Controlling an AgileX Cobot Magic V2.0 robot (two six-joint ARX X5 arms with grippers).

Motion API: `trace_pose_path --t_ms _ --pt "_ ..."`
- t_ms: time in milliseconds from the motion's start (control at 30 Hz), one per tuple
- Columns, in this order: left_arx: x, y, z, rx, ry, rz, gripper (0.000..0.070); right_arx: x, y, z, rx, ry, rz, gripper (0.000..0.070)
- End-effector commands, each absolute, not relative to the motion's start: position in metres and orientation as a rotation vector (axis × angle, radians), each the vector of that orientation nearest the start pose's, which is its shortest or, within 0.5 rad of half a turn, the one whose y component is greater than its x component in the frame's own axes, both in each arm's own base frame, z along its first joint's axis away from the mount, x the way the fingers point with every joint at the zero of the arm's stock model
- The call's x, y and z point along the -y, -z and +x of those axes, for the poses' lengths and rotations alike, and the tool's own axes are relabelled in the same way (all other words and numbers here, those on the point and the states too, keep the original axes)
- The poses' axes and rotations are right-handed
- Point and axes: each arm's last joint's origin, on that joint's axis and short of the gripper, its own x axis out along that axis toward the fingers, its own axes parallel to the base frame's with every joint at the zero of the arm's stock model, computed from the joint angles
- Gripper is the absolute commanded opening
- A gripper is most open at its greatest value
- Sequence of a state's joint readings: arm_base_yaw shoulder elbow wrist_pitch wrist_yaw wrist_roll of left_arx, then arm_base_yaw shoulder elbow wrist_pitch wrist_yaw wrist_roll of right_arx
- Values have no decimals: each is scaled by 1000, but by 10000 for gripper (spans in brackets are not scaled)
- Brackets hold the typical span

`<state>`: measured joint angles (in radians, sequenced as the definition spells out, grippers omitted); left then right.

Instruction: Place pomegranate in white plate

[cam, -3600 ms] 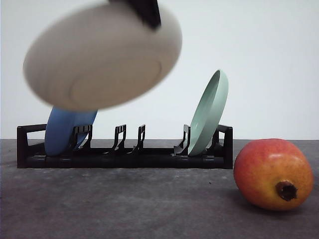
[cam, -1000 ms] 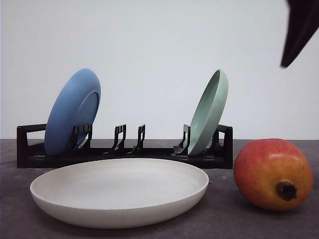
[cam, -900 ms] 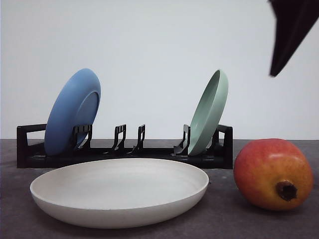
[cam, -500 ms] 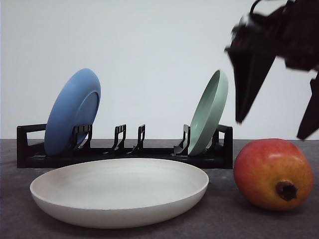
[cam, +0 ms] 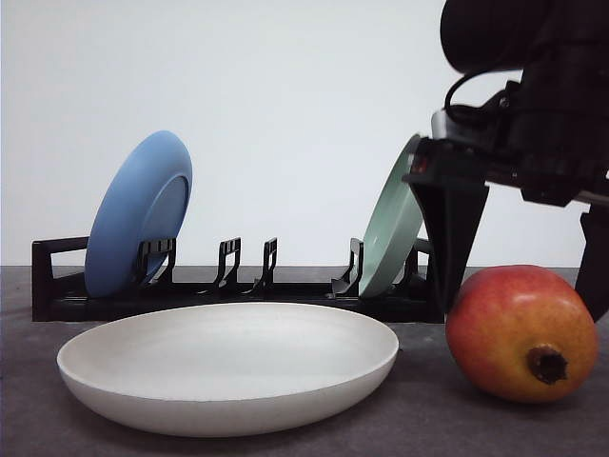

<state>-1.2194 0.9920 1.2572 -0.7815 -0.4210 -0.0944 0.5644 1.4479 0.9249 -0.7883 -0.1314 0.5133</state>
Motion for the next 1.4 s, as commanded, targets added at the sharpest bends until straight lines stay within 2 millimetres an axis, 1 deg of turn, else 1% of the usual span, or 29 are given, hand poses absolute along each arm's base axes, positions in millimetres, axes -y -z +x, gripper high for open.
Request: trace_pose_path --t_ms 0,100,300,400,500,633,667,800,900,1100,1233,1367 --pt "165 -406 71 -381 768 280 353 -143 -197 214 -1432 -223 146 633" --pt "165 -406 71 -381 768 280 353 -146 -192 215 -1457 -215 140 633" --pt "165 -406 71 -380 768 281 354 -149 -190 213 -1471 -208 140 628" --pt "165 -406 71 -380 768 281 353 -148 -189 212 -1480 -202 137 570" --pt "165 -406 71 -380 768 281 353 -147 -189 211 -1489 -199 131 471" --pt "165 -406 71 -380 768 281 353 -147 -189 211 -1486 -204 126 403" --pt "165 -406 71 -380 768 282 353 -147 -190 211 -1485 -207 123 394" --pt "165 -406 71 -380 768 281 354 -147 -194 211 -1457 -215 111 393" --pt "165 -406 71 -380 768 281 354 -146 -207 212 -1401 -232 97 393" --pt "165 -406 71 -380 768 281 354 -149 -244 213 -1254 -306 104 393" --pt "165 -406 71 -380 768 281 354 -159 -263 215 -1158 -389 84 393" --pt "165 -406 71 -381 768 281 354 -173 -270 217 -1060 -475 98 394"
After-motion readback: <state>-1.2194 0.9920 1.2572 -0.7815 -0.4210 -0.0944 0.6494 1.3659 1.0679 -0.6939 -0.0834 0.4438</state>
